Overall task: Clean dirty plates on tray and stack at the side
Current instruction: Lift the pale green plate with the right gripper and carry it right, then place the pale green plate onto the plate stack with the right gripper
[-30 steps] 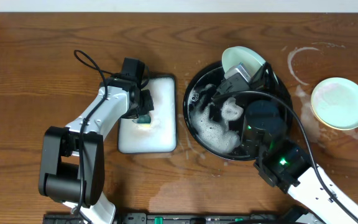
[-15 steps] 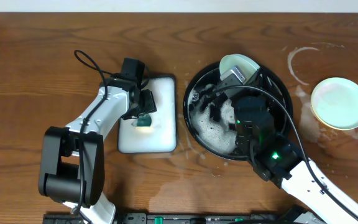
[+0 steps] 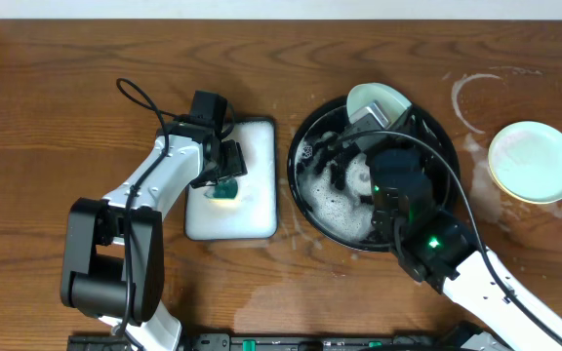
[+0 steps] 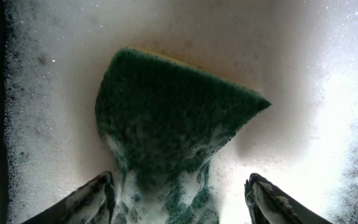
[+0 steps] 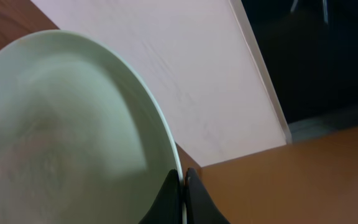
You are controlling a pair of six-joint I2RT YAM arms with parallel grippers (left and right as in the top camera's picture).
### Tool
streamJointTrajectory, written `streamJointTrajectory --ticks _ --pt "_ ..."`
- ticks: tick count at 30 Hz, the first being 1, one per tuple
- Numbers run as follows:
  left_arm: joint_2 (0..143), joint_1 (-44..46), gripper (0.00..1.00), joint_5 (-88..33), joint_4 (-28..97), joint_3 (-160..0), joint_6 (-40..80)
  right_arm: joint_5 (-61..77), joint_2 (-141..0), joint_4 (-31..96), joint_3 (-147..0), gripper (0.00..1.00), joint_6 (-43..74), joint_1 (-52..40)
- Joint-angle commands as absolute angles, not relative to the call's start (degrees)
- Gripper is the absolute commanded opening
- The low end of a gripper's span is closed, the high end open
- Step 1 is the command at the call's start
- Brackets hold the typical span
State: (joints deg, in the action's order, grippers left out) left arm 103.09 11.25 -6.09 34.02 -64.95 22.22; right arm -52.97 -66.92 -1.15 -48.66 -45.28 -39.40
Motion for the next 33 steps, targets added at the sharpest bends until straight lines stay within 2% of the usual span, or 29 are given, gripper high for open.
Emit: streamJointTrajectory --ticks 1,5,8,9,11,15,18,21,25,30,33 --pt "103.1 11.0 0.75 -6.2 34.2 -64.3 21.9 -53.5 -66.8 -1.2 -49.1 0.01 -40.2 -37.0" --pt "103.1 11.0 0.79 -6.2 34.2 -64.3 21.9 -50.0 -66.8 2.7 -48.9 0.01 -27.6 -34.0" --pt "103.1 11.0 0.80 -6.2 34.2 -64.3 21.9 -38.8 -68.2 10.1 -48.8 0.01 -15.8 -29.8" --pt "103.1 11.0 0.80 -6.2 34.2 -64.3 21.9 -35.7 -69.8 11.6 -48.4 0.01 -15.5 -28.1" --pt "103.1 11.0 0.80 -6.2 34.2 -64.3 21.9 -38.4 -72.9 11.8 -48.0 0.01 -17.8 -26.6" --pt "103.1 11.0 0.80 -6.2 34.2 -64.3 21.9 -58.6 -76.0 3.9 -48.0 0.01 -20.1 -27.9" --pt "103.1 11.0 0.81 -6.2 34.2 -64.3 21.9 -63.1 -75.6 -4.3 -48.0 0.01 -23.2 -28.8" --pt "103.1 11.0 0.81 -6.2 34.2 -64.3 21.9 -58.8 -75.5 -4.2 -48.0 0.01 -19.5 -29.9" --pt "103.1 11.0 0.81 -6.2 34.2 -64.3 21.9 -39.8 -78.4 9.3 -48.0 0.01 -18.5 -29.4" --pt "103.1 11.0 0.81 -6.2 34.2 -64.3 21.9 -40.9 -79.4 13.3 -48.0 0.01 4.4 -28.8" --pt "103.1 11.0 0.81 -6.2 34.2 -64.3 21.9 -37.9 -76.6 12.9 -48.2 0.01 12.8 -26.3"
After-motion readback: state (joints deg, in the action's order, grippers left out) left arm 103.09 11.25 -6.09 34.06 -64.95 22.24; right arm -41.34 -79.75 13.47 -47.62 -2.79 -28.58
